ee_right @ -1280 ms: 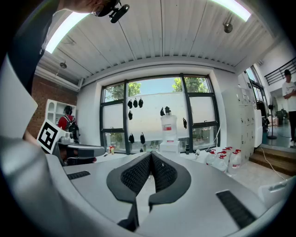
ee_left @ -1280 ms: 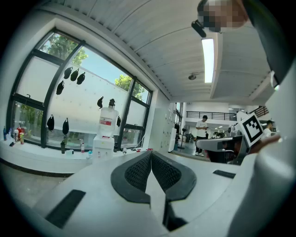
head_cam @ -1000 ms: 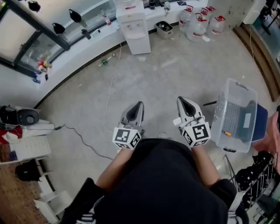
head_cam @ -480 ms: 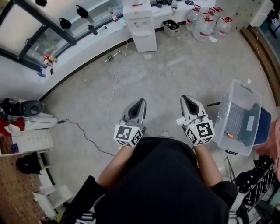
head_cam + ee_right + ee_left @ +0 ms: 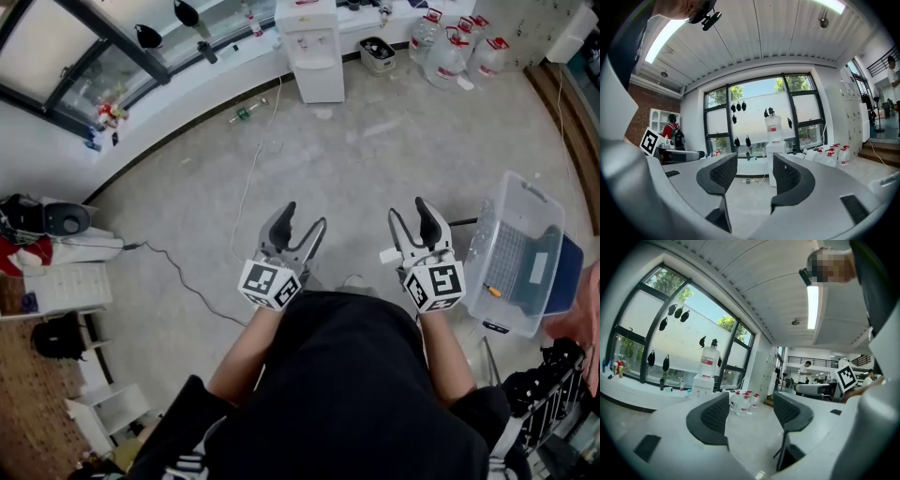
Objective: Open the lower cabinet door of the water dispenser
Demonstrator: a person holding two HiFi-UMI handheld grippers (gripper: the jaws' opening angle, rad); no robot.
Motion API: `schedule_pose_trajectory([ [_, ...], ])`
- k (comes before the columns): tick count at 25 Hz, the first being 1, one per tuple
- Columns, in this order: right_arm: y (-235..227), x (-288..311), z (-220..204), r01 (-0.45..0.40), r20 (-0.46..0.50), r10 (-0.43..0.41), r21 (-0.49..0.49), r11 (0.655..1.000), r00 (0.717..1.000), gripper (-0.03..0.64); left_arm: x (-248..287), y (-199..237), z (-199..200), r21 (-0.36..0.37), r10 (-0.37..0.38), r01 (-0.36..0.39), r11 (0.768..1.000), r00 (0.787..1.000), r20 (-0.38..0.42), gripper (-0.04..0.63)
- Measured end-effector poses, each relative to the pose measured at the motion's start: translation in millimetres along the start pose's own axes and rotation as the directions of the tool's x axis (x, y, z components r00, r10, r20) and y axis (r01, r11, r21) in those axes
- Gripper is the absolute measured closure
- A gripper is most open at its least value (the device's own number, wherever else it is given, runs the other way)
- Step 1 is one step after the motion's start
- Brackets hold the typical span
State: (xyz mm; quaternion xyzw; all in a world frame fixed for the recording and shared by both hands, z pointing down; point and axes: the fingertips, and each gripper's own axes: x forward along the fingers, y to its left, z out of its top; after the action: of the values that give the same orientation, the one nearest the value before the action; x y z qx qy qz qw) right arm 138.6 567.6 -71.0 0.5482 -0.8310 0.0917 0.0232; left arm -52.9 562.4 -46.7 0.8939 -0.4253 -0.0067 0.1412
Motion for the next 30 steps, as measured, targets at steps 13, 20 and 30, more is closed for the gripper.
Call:
schedule_pose_trajectory([
  [13,53.2,49.1,-19.2,-0.100,-0.103,0.100,-0.001,0.995,0.990,0.411,-27.5,59.1,-2.6,-0.029,0.086,-0.087,0.996,0.996,-0.015,0.324],
  [20,86.0,95.5,-14.6,-0.095,-0.118,0.092,-0.024,0.995,0.989,0.411,-35.4,113.3,12.5,-0.055,0.089,-0.089,0.995,0.996,0.007,0.323],
  [30,143.6,180.2,-6.9,-0.047,-0.171,0.039,-0.049,0.998,0.985,0.411,-45.0,215.8,58.4,-0.072,0.038,-0.033,0.997,0.997,0.074,0.324],
])
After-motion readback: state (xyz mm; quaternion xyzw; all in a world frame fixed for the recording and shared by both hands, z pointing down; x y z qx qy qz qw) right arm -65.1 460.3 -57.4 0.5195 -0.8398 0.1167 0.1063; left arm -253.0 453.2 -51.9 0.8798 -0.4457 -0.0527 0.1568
